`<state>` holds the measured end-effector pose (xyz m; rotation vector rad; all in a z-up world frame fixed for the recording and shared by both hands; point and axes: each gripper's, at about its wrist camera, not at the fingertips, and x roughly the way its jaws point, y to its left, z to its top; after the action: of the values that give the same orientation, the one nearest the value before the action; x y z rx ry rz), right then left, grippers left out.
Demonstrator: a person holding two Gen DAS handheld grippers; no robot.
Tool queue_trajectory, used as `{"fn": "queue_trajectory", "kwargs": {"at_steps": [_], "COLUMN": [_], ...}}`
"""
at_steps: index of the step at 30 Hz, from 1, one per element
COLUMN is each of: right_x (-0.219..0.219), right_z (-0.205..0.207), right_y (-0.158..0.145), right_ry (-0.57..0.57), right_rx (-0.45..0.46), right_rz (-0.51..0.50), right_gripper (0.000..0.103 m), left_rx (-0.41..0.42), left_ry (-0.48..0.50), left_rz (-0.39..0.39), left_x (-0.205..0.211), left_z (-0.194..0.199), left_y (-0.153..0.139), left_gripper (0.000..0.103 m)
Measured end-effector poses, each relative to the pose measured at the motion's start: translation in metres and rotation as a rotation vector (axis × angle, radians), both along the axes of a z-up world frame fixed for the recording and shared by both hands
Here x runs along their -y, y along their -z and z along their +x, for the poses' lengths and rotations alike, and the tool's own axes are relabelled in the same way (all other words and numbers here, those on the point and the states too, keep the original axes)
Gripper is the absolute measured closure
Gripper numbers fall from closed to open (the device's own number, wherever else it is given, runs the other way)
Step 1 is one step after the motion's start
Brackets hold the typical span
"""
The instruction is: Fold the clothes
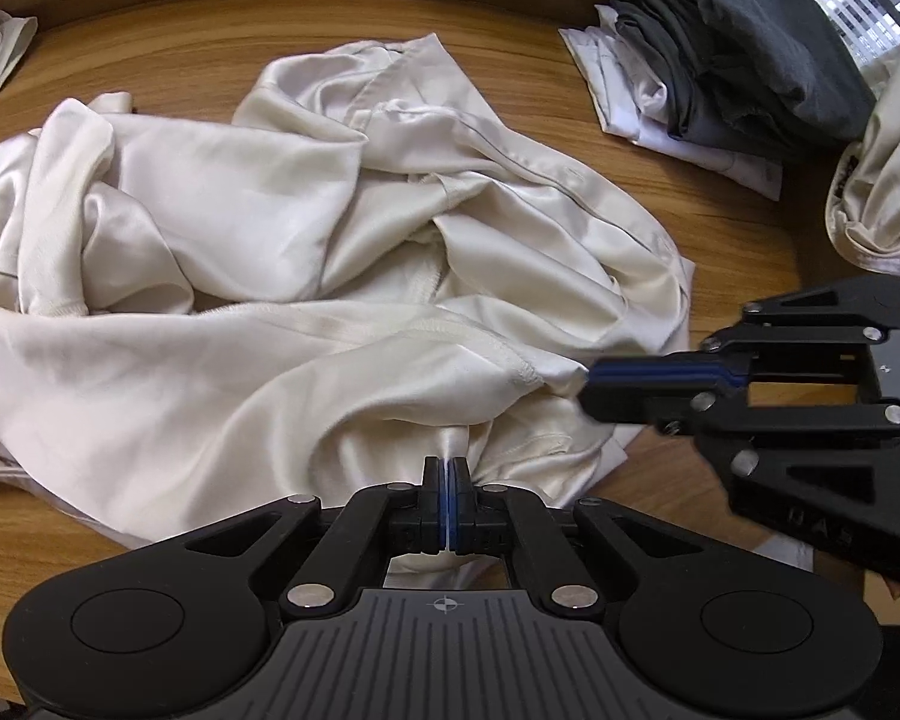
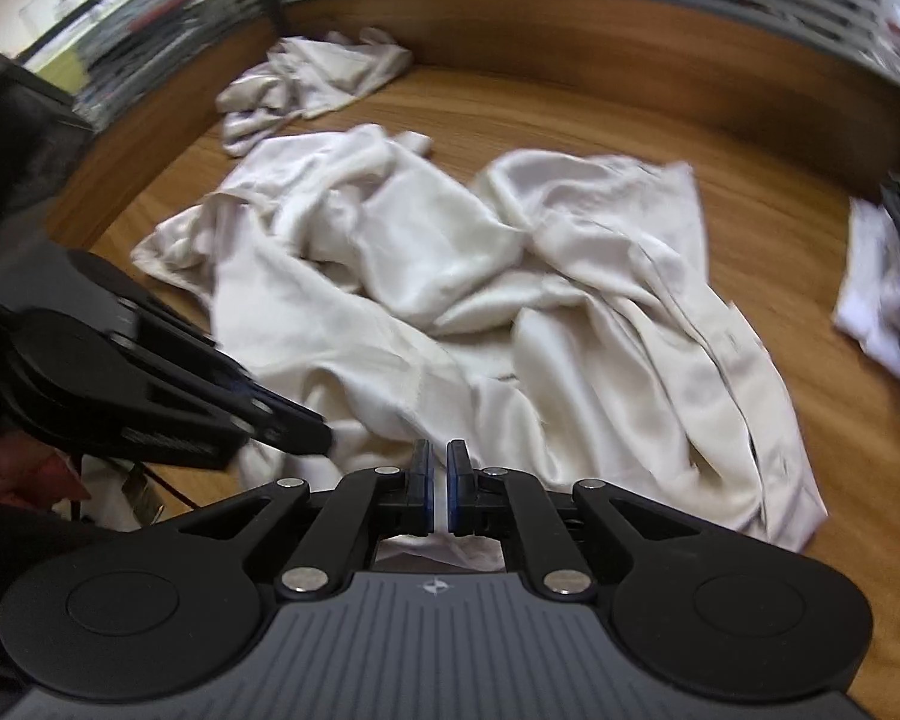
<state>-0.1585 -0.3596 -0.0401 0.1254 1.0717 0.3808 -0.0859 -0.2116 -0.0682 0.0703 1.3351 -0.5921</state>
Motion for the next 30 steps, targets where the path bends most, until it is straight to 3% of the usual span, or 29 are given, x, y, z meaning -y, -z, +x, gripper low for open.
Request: {"fn": "queue_trajectory", "kwargs": {"at_steps": [8,10,12,14,23,30], "right_x": [-0.029,-0.032,-0.036,-0.039,-0.058,-0.057], "right_z": [0.008,0.008,0.008,0.008,0.018,0.027], "right_y": [0.032,0.039,0.045,0.050,0.056,0.060], "right_ry": [-0.177,-0.204,-0.231,-0.253,-0.314,-0.283], "right_rx": [-0.092,-0.101,-0.106,-0.108,-0.092,-0.093], "right_rz": [-0.061,-0.082,-0.108,-0.124,-0.109,-0.086], "right_gripper": [0.097,0.092,0.078,0.075,0.074,0.074], "left_rx": [0.003,0.006,0.006,0.004,0.012,0.045], "left_ry": [-0.006,-0.013,-0.019,-0.024,-0.052,-0.103], "left_rz": [0.011,0.015,0.014,0.015,0.018,0.021], "left_x": [0.001,0.000,-0.002,-0.003,-0.012,-0.022], "left_z": [-0.009,-0.009,-0.010,-0.010,-0.013,-0.015], "left_y": [0.004,0.004,0.004,0.004,0.002,-0.004], "left_gripper": [0.100,0.100,0.100,0.100,0.100,0.100]}}
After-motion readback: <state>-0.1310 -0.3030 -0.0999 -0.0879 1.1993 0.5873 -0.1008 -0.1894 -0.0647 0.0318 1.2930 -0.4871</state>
